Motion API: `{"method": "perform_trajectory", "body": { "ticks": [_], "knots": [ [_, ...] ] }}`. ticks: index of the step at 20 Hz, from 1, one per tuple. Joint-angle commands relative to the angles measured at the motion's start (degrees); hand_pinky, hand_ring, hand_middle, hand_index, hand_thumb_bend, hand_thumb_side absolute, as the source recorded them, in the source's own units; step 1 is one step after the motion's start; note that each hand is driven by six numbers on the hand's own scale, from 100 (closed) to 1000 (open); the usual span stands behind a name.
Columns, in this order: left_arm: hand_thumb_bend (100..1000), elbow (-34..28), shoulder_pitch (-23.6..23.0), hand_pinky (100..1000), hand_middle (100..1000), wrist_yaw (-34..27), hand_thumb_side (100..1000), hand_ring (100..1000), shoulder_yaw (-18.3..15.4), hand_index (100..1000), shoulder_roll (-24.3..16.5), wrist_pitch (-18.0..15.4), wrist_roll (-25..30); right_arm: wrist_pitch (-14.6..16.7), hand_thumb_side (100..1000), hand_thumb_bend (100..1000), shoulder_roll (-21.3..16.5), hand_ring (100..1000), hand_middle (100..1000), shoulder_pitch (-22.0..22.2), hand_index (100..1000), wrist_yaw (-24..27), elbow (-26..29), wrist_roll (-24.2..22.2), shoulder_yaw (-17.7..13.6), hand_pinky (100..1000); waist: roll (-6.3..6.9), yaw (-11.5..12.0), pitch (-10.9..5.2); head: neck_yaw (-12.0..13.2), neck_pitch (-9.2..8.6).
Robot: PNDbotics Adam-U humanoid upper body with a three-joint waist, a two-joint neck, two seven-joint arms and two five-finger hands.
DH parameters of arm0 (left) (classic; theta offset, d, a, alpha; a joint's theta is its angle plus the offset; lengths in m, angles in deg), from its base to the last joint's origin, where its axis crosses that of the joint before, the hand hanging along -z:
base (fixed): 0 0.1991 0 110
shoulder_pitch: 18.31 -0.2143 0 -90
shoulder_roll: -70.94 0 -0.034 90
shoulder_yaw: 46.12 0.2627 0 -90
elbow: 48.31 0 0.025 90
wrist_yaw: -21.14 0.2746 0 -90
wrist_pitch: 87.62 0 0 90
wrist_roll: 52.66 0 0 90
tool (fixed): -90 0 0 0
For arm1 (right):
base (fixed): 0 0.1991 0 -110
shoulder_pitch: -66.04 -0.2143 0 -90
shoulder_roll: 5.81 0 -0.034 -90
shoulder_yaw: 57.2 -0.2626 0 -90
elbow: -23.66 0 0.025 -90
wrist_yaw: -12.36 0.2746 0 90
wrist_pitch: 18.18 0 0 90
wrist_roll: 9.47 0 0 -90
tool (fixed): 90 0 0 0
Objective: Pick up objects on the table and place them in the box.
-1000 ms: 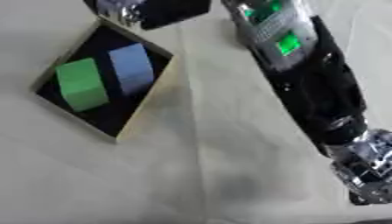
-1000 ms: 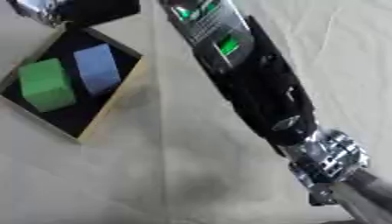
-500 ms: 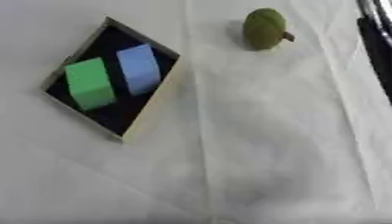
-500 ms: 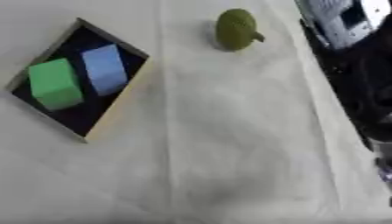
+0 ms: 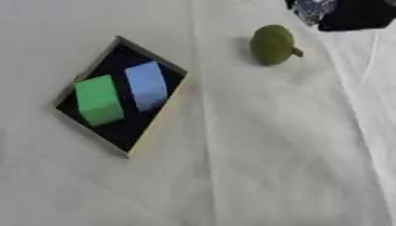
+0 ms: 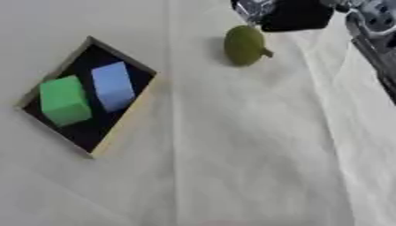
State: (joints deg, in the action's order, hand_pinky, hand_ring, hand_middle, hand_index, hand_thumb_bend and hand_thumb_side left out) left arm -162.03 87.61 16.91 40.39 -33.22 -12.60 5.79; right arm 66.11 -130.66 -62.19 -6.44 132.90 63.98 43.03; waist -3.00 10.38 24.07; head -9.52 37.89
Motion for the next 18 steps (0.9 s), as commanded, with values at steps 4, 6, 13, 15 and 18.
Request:
{"method": "perform_trajectory", "body": {
  "ticks": [4,6,13,15,18],
  "knots": [
    [288,-0.9,0.3,767,774,0.2,751,800,-0.8,808,-0.8,0.0,-0.3,5.7,473,100,-5.3,1000,923,1.1,970,-8.3,-3.8,-4.6,-0.3,965,0.97,0.3,-0.39,0.0,-1.58],
    [288,-0.9,0.3,767,774,0.1,753,800,-0.8,808,-0.8,0.1,-0.2,6.6,468,100,-5.4,1000,910,1.2,963,-9.2,-5.4,-5.8,-0.3,963,0.93,0.3,-0.41,0.0,-1.49],
    [286,-0.9,0.4,767,774,0.0,755,800,-0.6,809,-0.9,0.3,0.2,7.8,461,100,-4.9,1000,913,0.6,950,-10.3,-8.9,-6.8,-0.1,961,0.94,0.4,-0.43,-0.1,-1.15],
    [282,-0.9,0.4,766,774,0.0,760,800,-0.6,809,-0.9,0.3,0.2,7.9,433,172,-5.0,1000,934,0.6,952,-10.4,-9.2,-6.8,0.0,967,0.96,0.4,-0.38,-0.1,-1.09],
    [283,-0.9,0.7,766,774,-0.1,761,800,-0.3,809,-1.0,0.6,0.6,8.2,425,177,-4.9,1000,920,-0.3,953,-12.1,-12.3,-8.6,1.1,966,1.09,0.5,-0.17,-0.4,-0.81]
  ]
}}
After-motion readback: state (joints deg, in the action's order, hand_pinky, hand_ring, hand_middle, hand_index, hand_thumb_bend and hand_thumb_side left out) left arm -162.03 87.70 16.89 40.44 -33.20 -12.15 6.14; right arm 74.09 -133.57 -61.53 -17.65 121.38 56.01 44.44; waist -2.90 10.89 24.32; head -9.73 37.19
